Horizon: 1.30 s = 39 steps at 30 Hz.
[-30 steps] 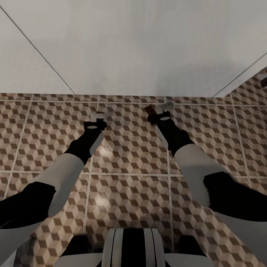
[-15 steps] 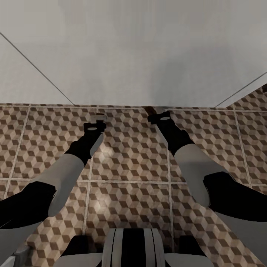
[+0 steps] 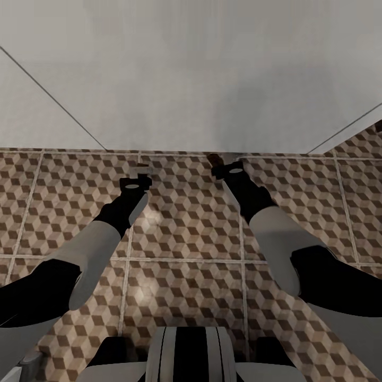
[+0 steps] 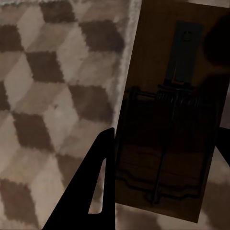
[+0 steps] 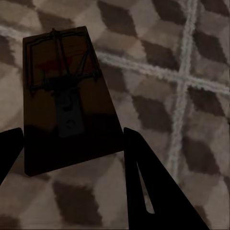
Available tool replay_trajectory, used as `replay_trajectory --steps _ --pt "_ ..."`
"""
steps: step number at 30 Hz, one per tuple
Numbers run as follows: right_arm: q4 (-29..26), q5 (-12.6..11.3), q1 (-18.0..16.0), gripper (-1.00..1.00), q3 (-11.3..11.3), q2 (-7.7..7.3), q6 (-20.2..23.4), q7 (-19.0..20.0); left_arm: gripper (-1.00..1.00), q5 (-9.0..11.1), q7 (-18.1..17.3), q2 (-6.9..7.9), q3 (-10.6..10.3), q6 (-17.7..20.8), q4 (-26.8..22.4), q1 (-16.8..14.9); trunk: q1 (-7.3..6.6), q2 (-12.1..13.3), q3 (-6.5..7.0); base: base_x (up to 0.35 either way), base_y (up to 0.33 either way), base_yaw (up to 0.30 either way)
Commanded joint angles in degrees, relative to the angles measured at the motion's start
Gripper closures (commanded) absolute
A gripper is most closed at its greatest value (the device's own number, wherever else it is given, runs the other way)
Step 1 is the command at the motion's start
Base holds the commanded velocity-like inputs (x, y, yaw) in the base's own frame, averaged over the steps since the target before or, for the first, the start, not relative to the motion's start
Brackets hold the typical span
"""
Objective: Take the four mousetraps from the cabinet in the bathroom and place them on the bathroom floor. Make sure all four end up on the same floor surface, and ensure that at least two of them are either under or directly next to the same bathroom sink.
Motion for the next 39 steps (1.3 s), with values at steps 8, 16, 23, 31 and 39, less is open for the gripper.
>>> replay_trajectory --steps 8,16,23,31,39 --pt "2.66 0.49 -0.02 1.00 0.24 0.00 -2.26 -0.41 1.00 0.46 0.65 -0.12 -0.46 0.10 1.50 -0.03 -0.01 -0.01 -0.03 0.000 0.000 0.000" --pt "3.32 0.51 -0.02 1.00 0.20 0.00 -2.86 -0.41 1.00 0.48 0.64 -0.42 -0.46 -1.84 2.94 -0.03 -0.01 -0.01 -0.03 0.000 0.000 0.000" --pt "3.89 0.49 -0.02 1.00 0.18 0.00 -2.92 -0.39 1.00 0.44 0.64 -0.45 -0.46 -2.11 3.30 -0.03 -0.01 -0.01 -0.03 0.000 0.000 0.000" --pt "5.04 0.44 -0.02 1.00 0.18 0.00 -2.99 -0.36 1.00 0.46 0.64 -0.45 -0.46 -2.22 3.60 -0.03 -0.01 -0.01 -0.03 0.000 0.000 0.000" --pt "5.13 0.43 -0.02 1.00 0.18 0.00 -3.00 -0.34 1.00 0.43 0.64 -0.39 -0.46 -2.30 3.62 -0.03 -0.01 -0.01 -0.03 0.000 0.000 0.000"
